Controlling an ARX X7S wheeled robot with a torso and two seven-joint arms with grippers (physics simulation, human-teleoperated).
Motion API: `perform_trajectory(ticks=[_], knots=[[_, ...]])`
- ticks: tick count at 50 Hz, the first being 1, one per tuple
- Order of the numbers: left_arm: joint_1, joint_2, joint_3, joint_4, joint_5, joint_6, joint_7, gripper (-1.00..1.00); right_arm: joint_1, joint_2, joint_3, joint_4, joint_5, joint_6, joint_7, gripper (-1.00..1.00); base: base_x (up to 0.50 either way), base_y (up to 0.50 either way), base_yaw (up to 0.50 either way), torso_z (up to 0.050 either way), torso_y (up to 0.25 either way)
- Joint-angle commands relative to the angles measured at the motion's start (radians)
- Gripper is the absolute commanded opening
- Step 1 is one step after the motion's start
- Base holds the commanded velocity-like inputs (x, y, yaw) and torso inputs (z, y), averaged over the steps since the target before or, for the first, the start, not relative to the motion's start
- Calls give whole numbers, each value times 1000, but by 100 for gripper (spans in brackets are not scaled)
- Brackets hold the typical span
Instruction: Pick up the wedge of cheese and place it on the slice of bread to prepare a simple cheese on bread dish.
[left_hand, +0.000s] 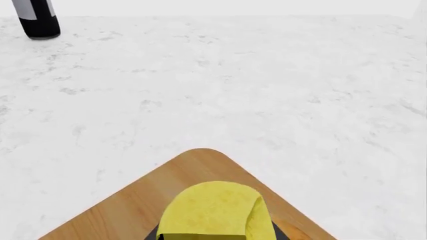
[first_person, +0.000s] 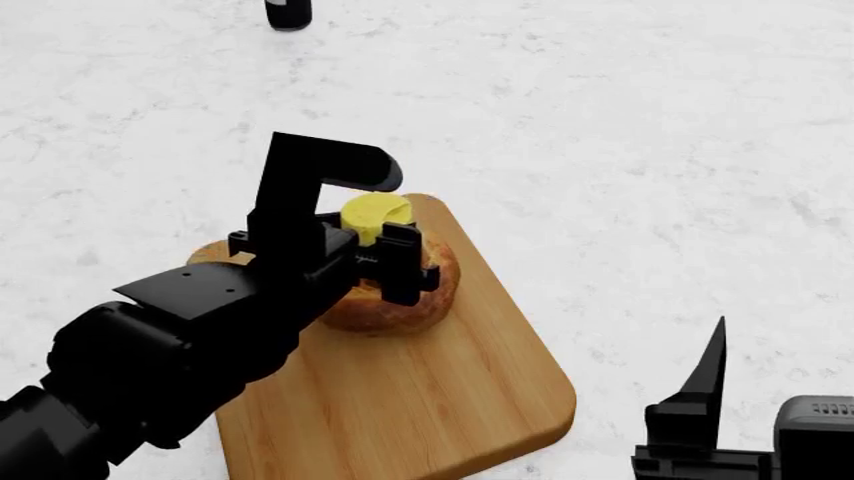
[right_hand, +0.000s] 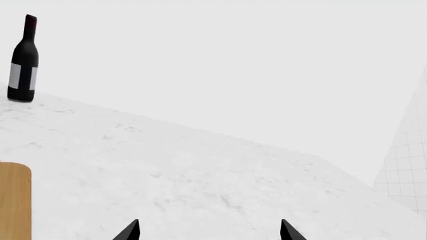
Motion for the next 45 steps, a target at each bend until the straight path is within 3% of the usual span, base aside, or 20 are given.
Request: perform_trajectory(ticks=[1,8,9,21,32,45], knots=[[4,6,115,-42,-138,78,16,-100,11,4,1,-18,5,27,0,100,0,0,0,0,0],[-11,6,173,-49,-187,92,20,-100,18,7,0,-21,9,38,-1,100,0,0,0,0,0],[-11,6,180,-51,-191,97,25,100,21,7,1,-24,11,44,-1,100,0,0,0,0,0],[-28,-5,231,-30,-236,112,7,100,13,6,1,-16,11,26,3,100,0,0,0,0,0],[-58,-128,226,251,-237,91,-156,100,-31,-2,-3,18,3,-51,9,100,0,0,0,0,0],[-86,-207,226,448,-235,64,-278,100,-31,0,-3,21,6,-54,12,100,0,0,0,0,0]])
